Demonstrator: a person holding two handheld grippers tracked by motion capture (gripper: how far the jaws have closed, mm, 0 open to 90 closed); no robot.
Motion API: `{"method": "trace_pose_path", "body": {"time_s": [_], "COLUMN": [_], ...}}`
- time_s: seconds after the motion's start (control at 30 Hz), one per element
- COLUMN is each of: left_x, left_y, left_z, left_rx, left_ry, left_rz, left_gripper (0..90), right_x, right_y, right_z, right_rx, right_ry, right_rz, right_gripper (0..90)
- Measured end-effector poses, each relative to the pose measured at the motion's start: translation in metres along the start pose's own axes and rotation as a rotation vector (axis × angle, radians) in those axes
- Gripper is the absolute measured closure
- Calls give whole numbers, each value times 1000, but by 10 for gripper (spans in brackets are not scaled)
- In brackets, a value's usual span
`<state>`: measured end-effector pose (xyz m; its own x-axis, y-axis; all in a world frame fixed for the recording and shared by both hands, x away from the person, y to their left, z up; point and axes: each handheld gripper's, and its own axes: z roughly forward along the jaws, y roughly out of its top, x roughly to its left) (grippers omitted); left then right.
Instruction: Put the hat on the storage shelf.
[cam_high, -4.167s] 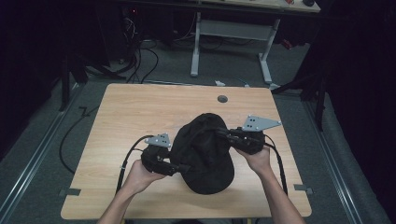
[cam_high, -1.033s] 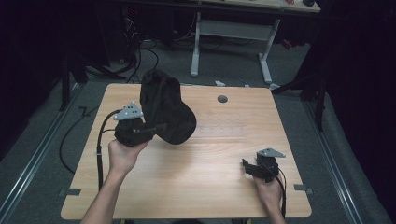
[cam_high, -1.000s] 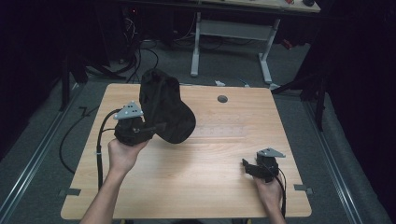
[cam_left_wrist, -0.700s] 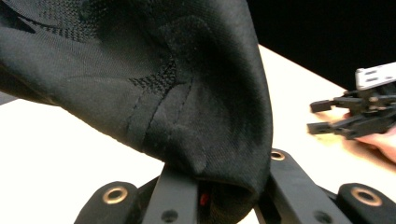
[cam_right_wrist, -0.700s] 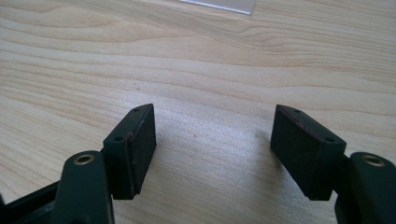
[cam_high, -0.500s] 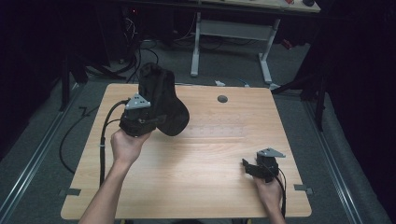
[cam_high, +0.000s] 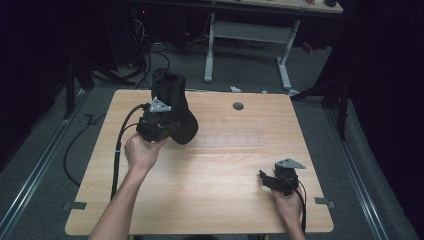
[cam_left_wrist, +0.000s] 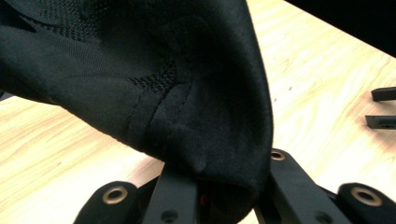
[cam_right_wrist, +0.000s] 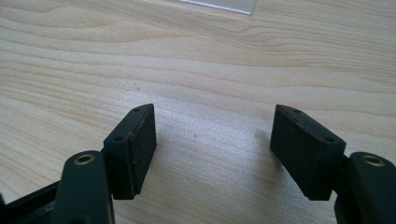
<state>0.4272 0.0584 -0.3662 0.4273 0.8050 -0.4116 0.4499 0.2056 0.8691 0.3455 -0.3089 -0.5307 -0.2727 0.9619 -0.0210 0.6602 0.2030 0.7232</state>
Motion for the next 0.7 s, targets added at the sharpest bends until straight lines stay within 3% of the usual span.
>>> {"method": "trace_pose_path", "body": {"time_s": [0.43,0.7], "left_x": [-6,-7], "left_y": [-13,-22], "left_z": [12,16], "left_rx": [33,46], "left_ry": [55,63], "left_rz": [31,58], "left_gripper": [827,825], "right_x": [0,0], "right_y": [0,0], "right_z": [0,0], "right_rx": [2,1], "right_ry": [0,0], "right_rz": [3,1], "right_gripper": [317,317]}}
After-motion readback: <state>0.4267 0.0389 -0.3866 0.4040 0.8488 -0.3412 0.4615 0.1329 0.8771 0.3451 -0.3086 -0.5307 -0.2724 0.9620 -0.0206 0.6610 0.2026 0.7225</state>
